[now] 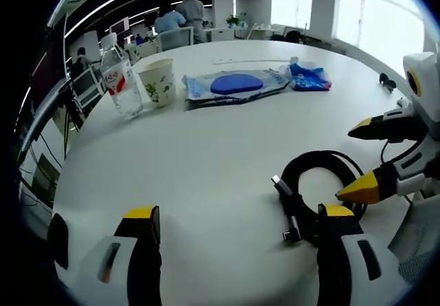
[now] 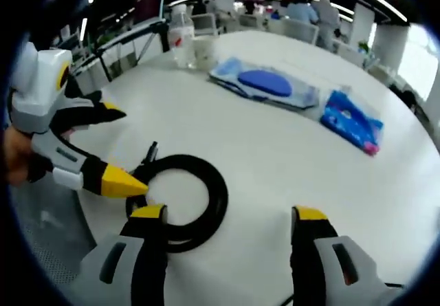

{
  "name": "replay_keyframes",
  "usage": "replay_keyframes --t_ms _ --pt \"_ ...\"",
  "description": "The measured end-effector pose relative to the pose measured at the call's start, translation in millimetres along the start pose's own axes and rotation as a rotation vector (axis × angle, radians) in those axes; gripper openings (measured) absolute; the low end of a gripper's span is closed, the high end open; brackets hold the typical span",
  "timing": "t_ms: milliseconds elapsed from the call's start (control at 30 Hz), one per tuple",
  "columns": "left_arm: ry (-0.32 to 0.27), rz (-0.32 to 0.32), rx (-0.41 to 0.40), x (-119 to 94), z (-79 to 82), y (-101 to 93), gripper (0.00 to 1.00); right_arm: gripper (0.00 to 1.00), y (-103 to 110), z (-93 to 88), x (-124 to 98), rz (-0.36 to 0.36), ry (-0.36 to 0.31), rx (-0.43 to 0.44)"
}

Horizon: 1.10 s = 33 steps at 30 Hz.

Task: Arrange the tabletop items into an orderly group along one side of the table until the central work area is clear of visible clutter.

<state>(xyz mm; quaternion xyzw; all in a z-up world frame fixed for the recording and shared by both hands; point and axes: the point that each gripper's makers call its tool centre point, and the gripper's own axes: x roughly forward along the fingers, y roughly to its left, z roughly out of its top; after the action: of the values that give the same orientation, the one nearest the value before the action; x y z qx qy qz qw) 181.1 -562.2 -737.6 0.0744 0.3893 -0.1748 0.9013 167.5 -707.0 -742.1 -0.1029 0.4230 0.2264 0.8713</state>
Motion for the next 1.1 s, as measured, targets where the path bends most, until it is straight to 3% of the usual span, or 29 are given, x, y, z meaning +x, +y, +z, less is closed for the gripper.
replay_keyframes --t_ms 733,1100 --pt "0.041 0.026 0.030 4 1.3 -6.7 0.90 0.61 8 -3.0 8 -0.007 0.068 -0.021" --pt "0.106 0.008 0.027 6 -6.7 -12.0 0.87 0.59 10 -3.2 9 0.002 0.086 -0.021"
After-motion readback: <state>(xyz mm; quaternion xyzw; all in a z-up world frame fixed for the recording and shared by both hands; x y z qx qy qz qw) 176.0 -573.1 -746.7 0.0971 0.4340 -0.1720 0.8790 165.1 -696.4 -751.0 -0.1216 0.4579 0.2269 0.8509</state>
